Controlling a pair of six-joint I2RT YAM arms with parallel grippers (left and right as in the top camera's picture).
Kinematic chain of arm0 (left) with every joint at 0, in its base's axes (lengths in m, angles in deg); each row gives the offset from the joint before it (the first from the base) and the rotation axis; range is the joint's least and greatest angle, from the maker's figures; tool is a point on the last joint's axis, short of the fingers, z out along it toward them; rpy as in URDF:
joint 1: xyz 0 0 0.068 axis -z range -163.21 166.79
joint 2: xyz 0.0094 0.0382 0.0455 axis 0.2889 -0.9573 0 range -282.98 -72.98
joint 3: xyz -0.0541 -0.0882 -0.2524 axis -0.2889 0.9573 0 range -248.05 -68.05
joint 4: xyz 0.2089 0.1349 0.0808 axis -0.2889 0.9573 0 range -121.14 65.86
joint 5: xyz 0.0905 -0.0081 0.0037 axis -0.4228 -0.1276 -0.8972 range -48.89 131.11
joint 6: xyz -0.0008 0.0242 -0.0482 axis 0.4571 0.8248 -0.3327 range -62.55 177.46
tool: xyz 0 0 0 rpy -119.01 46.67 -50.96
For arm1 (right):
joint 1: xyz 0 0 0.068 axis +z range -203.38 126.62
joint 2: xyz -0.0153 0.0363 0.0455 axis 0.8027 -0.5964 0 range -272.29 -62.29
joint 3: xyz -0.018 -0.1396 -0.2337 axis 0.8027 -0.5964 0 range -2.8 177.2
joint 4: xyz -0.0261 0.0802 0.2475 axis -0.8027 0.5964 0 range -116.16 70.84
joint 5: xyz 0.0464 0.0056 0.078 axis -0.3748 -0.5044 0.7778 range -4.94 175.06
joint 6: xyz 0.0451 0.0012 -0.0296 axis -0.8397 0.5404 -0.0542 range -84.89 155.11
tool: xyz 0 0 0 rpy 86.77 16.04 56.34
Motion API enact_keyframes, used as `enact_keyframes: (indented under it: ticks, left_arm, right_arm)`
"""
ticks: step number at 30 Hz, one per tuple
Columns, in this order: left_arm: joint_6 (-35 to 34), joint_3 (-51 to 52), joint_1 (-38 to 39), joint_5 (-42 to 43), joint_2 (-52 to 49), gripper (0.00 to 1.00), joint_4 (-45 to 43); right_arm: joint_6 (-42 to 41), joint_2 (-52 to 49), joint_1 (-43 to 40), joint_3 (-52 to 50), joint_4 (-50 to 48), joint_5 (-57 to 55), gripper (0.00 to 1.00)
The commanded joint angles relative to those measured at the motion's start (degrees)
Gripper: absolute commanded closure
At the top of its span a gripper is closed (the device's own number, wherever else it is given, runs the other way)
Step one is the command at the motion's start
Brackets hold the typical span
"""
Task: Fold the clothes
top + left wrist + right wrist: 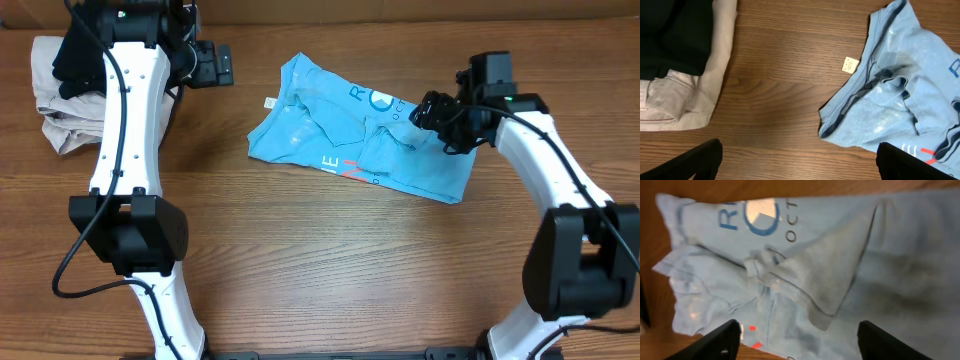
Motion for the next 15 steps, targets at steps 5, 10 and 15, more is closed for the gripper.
enact_keyframes:
  ticks: [5, 10, 15]
  left_arm:
    - [1.3, -1.4, 0.7, 1.0, -1.8, 0.00, -0.1]
    - [1.3, -1.4, 0.7, 0.2, -1.8, 0.00, -0.1]
    - [1.3, -1.4, 0.7, 0.2, -1.8, 0.00, -0.1]
  right_arm:
    - [-3.9, -6.1, 2.4, 1.4, -1.5, -3.6, 0.29]
    - [-4.1, -8.2, 3.7, 1.4, -4.9, -3.8, 0.56]
    - [-5.4, -8.6, 3.9, 1.5, -8.6, -3.3, 0.96]
